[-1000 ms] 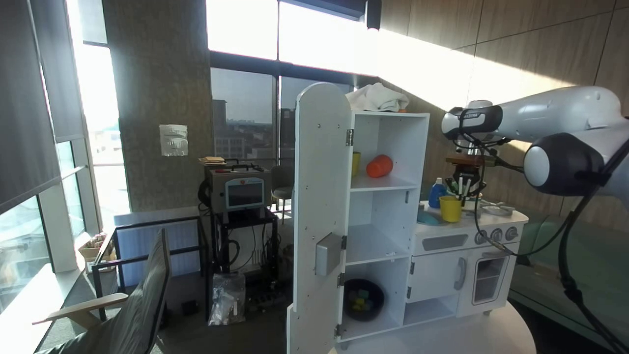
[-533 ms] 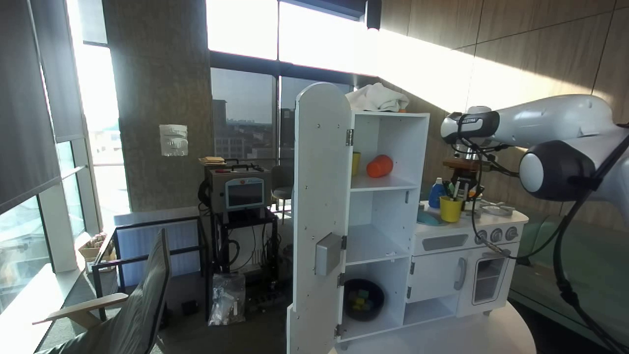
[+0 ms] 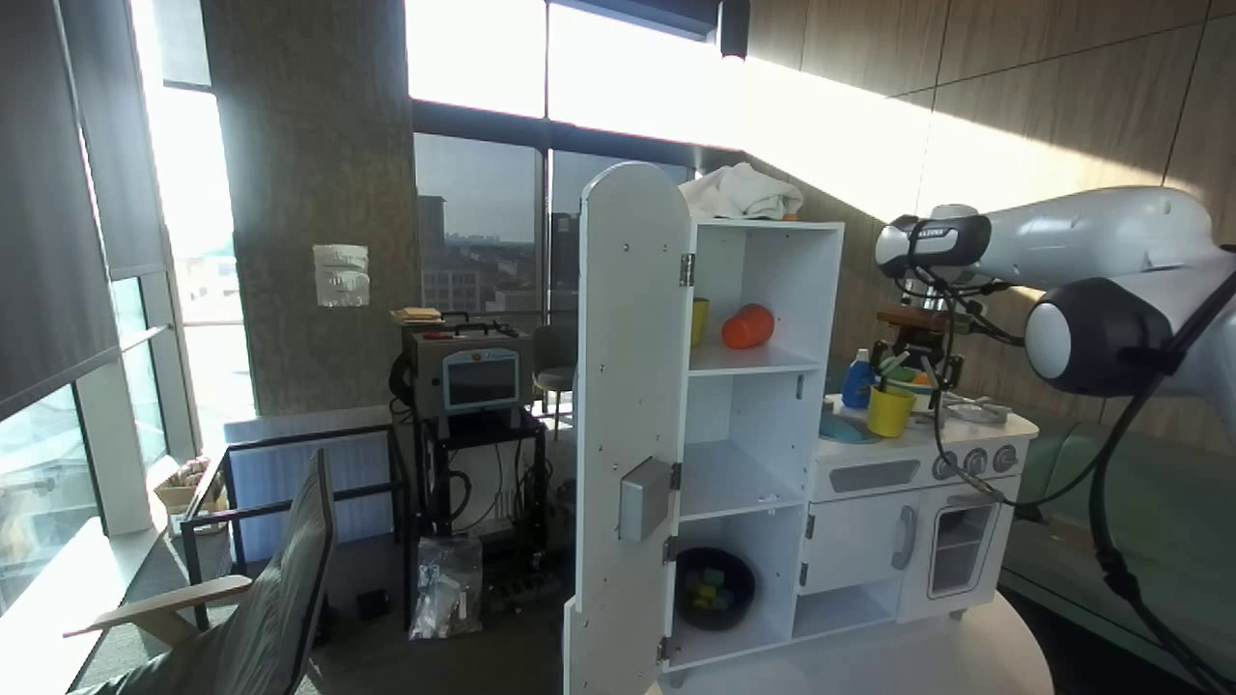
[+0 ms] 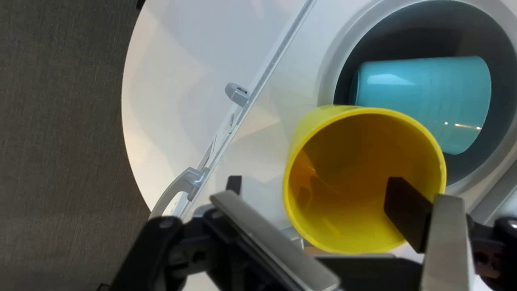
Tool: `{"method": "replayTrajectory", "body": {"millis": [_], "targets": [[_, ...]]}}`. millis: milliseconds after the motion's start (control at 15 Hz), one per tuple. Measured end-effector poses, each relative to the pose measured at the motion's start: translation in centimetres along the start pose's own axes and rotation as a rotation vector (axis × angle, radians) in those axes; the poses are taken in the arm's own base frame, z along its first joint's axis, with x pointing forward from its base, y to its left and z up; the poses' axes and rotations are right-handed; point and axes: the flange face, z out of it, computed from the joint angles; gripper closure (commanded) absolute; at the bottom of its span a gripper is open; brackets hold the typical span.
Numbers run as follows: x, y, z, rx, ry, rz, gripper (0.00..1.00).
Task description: Put the orange cup on the top shelf of the upper cabinet.
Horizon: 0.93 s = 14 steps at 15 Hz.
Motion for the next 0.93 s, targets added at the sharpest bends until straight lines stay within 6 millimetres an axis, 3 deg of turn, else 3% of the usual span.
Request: {"method": "replayTrajectory", "body": {"millis": [67,133,267,733,933], "targets": [[0.1,0.0,0.4,-0.004,-0.005,0.002,0.00],[0.1,-0.1,0.8,-0.009,-0.011,0.003,0.25],[0.2,-0.1,1.5,-0.018,-0.023,0.004,0.34],[0.5,0.2,1.8,-0.024,-0.030,0.019,0.88],[0.6,0.6,1.8,-0.029,-0.039,0.032,0.94]]}}
